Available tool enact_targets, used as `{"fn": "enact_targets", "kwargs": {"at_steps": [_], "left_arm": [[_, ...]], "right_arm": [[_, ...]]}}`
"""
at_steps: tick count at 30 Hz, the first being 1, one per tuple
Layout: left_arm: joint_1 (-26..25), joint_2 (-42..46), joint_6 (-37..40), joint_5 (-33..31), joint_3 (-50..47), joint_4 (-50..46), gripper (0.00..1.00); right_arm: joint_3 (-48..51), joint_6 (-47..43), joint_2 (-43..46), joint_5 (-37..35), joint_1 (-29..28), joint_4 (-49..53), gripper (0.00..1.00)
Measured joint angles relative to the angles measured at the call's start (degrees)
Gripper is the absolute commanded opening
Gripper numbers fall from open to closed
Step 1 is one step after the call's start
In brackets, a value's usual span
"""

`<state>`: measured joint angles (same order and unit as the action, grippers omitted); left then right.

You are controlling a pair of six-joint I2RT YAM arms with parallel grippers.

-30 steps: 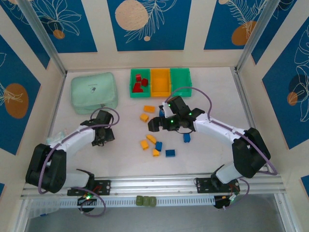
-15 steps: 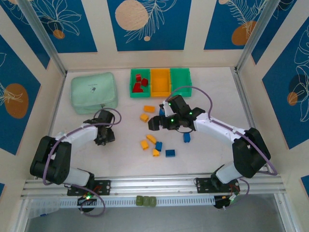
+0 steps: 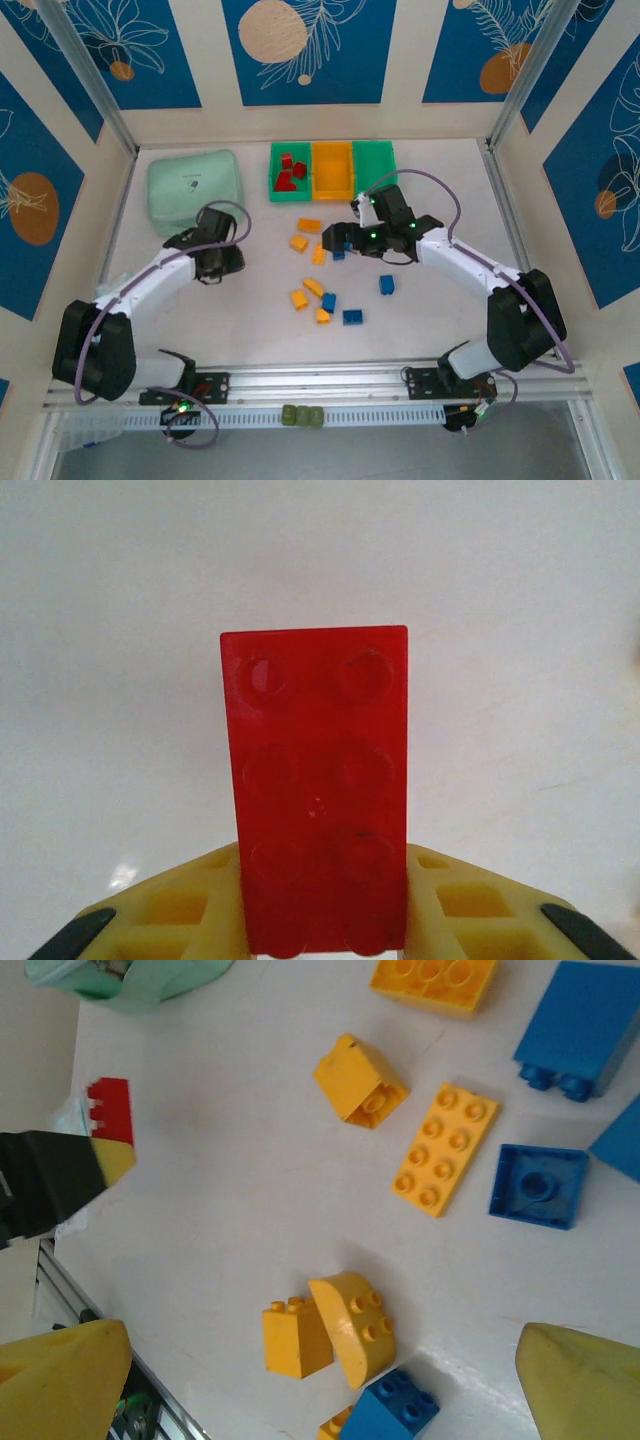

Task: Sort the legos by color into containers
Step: Pick up the lego from the middle-left of the table, then place the lego in the container.

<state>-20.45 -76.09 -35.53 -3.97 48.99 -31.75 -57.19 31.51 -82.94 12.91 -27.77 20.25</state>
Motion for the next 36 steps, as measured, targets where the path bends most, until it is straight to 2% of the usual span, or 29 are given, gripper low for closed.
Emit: {"fn": "enact_targets", "kwargs": {"at_steps": [5,14,17,20,23,28,31,36], "left_arm": [[-2.69,-9.49,0.87,1.40,14.03,1.11,0.31],[-3.48,-36.68,5.09,2.03,46.56,3.34,0.32],[-3.48,-45.22,6.43,1.99,57.13,2.32,0.41],[-3.48,-52.72,7.43,1.84,67.38,0.00,0.55],[-3.48,-57.07,8.66,1.64,74.25,-2.71,0.56],[-3.48,-54.73,9.09,2.43,73.07,-4.11,0.57],[-3.48,-46.95,8.98,4.44,62.69,-2.10,0.61],[-3.48,-30.71,8.70,7.87,44.81,0.83,0.71]], "right_arm": [[-0.72,0.02,0.35,-0.04,3.32,0.33,0.99],[-1.68,-0.22,0.87,-0.96,6.67,0.72,0.99],[-1.84,-0.94,0.87,-1.62,6.91,1.38,0.99],[-2.78,-1.79,0.85,-2.45,6.93,2.71,0.99],[-4.44,-3.10,0.85,-3.10,6.91,3.61,0.99],[-8.00,-5.57,0.20,-5.79,5.64,5.27,0.99],[-10.38,-7.63,-1.42,-8.13,3.13,6.71,0.99],[-16.26,-12.33,-7.54,-9.35,-1.01,10.12,0.91]]}}
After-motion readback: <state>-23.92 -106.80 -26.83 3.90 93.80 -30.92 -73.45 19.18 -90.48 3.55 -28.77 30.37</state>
